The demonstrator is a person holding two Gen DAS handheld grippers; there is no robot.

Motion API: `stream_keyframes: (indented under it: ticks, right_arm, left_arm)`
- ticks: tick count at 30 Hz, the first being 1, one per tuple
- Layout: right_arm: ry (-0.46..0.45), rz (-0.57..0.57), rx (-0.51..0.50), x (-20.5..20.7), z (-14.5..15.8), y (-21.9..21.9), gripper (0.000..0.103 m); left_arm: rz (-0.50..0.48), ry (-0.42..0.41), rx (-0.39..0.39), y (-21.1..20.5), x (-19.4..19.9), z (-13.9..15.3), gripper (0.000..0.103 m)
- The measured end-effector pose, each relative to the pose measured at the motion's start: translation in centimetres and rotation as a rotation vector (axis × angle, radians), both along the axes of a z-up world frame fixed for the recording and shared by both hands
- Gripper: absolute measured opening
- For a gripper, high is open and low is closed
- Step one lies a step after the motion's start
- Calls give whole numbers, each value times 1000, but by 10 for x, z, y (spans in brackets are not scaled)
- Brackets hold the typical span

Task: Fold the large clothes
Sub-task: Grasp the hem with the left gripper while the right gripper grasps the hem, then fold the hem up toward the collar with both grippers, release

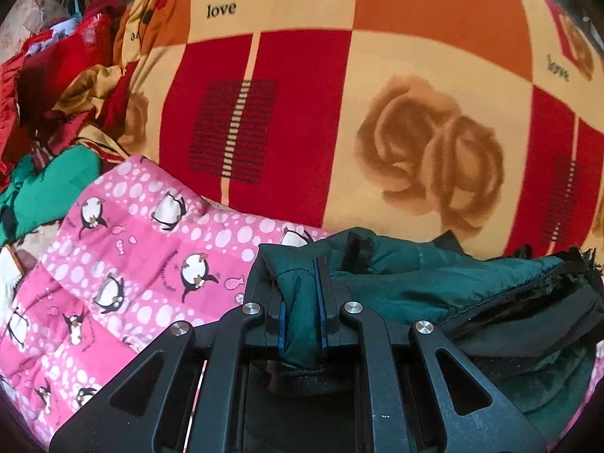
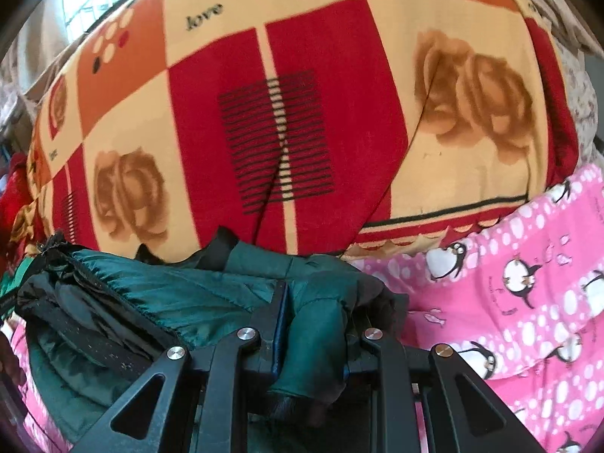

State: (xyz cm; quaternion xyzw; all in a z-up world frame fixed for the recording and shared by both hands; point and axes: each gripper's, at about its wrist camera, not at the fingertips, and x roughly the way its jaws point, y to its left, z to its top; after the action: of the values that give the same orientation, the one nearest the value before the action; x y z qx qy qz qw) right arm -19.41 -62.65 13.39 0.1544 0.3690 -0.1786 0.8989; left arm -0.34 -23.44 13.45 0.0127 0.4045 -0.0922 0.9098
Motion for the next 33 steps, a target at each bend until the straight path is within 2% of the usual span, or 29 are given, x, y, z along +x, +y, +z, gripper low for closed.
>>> stream_keyframes:
  ticks: [4, 7, 8, 10, 11, 12, 14, 15, 16, 17, 19, 21, 24, 27, 29, 31, 33]
  right_arm:
    - [22, -29, -1, 14, -22, -4, 20]
    - [44, -52, 15, 25, -36, -7, 20]
    - [45, -59, 27, 28, -39, -9, 22]
    - [33, -64, 45, 33, -40, -11, 23]
    - [29, -61, 49, 34, -39, -11, 25]
    - [26, -56, 57, 34, -37, -10, 27]
    - [-17, -51, 87, 26, -29, -11, 34]
    - [-49, -50, 105, 21, -25, -13, 37]
    - [-72, -49, 118, 16, -21, -13, 45]
    - [-108, -43, 144, 8, -14, -14, 63]
    - [-159, -39, 166, -4, -5, -11, 87]
    - [-208, -42, 136, -19, 11, -3, 87]
    - [-217, 10, 109, -22, 26, 13, 87]
    - [-110, 138, 59, 2, 24, 43, 87]
    - [-79, 203, 25, 20, 18, 61, 87]
    - [-47, 239, 1, 36, 12, 68, 87]
    - [21, 249, -27, 58, -6, 74, 87]
  left_arm:
    - [-10, 6, -72, 4, 6, -7, 15]
    - [-54, 14, -172, 17, 4, 1, 27]
    - [-67, 16, -191, 20, 2, 4, 34]
    - [-83, 4, -227, 28, -4, 15, 58]
    - [-76, -19, -233, 32, -8, 20, 80]
    - [-70, -62, -258, 39, -15, 27, 87]
    - [-69, -109, -285, 47, -23, 37, 87]
    - [-76, -106, -282, 47, -25, 40, 87]
    - [-84, -97, -279, 47, -26, 40, 87]
    - [-89, -89, -274, 45, -27, 40, 87]
    - [-97, -78, -240, 38, -30, 35, 87]
    - [-105, -72, -195, 28, -31, 27, 87]
    - [-101, -43, -151, 16, -30, 11, 87]
    - [-84, 3, -104, 3, -20, -5, 87]
    - [-56, 36, -53, -4, -12, -15, 87]
    - [-47, 72, -30, -8, -4, -26, 87]
    - [-40, 96, -20, -9, 4, -35, 88]
